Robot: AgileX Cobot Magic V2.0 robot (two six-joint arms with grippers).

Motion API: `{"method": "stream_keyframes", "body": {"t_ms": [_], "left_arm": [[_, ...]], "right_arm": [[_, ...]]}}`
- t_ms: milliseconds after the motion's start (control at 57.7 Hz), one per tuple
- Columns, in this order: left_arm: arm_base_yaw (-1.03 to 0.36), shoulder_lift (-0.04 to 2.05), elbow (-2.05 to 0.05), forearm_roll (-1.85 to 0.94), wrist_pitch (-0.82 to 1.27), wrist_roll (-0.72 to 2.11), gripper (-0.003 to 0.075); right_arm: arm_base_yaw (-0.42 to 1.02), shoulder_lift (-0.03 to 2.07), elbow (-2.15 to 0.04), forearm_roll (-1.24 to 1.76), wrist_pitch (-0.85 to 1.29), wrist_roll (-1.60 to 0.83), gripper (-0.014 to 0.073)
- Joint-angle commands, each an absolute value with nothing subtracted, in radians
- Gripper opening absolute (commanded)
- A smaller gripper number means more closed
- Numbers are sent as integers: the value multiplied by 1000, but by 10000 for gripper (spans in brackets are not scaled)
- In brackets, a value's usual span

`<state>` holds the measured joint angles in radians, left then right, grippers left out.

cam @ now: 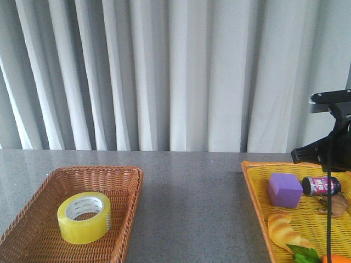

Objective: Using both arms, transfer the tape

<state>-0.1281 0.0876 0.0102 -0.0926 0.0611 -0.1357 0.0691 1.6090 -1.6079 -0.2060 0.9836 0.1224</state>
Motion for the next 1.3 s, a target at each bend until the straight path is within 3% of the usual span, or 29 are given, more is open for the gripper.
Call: {"method": "stream_keyframes", "body": {"t_ms": [0, 295, 1283], "left_arm": [[-128, 53, 16, -131, -29, -128, -6], [-128, -28, 18, -29, 79, -72, -6], [-23, -27, 17, -32, 79, -76, -6]], "right_arm": [[64, 1571, -1631, -227, 937, 117, -8], [64, 1571, -1631, -227, 937, 117, -8], [64, 1571, -1631, -227, 936, 117, -8]]}}
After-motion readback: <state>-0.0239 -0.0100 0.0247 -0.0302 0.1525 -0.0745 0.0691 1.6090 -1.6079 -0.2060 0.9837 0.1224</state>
